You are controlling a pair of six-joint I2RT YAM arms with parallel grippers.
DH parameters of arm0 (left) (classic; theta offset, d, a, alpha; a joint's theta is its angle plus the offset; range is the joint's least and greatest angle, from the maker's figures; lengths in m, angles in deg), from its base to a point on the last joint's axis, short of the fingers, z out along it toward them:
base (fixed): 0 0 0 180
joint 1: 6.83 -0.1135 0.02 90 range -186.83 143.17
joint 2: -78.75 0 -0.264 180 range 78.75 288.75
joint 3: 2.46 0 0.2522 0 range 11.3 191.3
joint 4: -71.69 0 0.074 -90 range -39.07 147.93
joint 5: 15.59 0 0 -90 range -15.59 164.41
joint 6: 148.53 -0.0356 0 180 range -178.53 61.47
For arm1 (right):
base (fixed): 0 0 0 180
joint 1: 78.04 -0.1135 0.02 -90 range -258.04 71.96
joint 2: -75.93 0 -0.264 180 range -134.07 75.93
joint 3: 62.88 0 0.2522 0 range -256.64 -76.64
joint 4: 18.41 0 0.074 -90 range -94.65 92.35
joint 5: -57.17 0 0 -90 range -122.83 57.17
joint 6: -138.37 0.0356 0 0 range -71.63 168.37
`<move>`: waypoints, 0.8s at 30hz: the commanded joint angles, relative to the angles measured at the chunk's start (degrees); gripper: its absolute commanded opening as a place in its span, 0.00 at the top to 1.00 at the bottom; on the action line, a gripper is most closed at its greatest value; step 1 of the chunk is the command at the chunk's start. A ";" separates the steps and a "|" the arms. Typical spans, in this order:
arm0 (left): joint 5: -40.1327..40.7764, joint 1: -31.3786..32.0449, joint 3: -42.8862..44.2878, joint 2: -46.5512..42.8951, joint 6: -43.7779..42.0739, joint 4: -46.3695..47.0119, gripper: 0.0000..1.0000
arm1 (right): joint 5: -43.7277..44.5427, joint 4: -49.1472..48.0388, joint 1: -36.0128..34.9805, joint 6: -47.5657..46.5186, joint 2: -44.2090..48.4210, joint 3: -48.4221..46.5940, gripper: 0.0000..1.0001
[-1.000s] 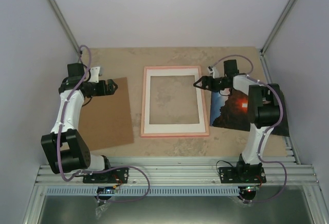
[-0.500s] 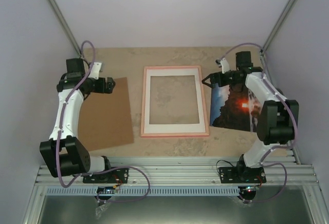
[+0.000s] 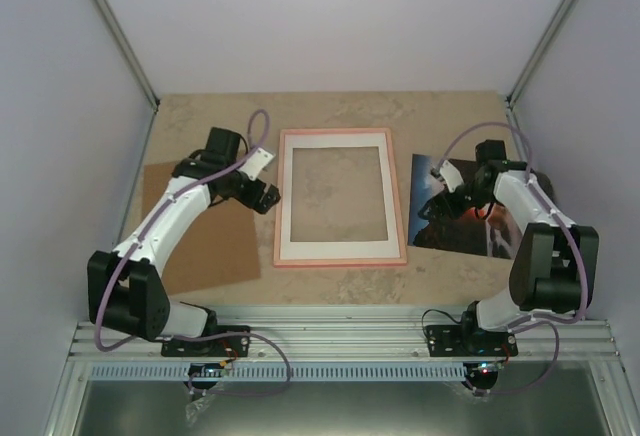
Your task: Put the photo into the frame
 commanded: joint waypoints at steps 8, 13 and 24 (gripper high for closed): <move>11.19 17.11 -0.31 6.14 -2.30 6.38 0.01 | 15.09 3.72 6.70 -12.44 -1.37 2.89 0.12; 19.75 31.16 1.60 12.34 -3.43 11.14 0.01 | 18.49 3.93 12.51 -14.64 -3.78 0.16 0.12; 30.04 51.47 11.74 30.43 -1.11 20.18 0.00 | 16.55 1.81 19.25 -10.89 -13.79 -6.83 0.16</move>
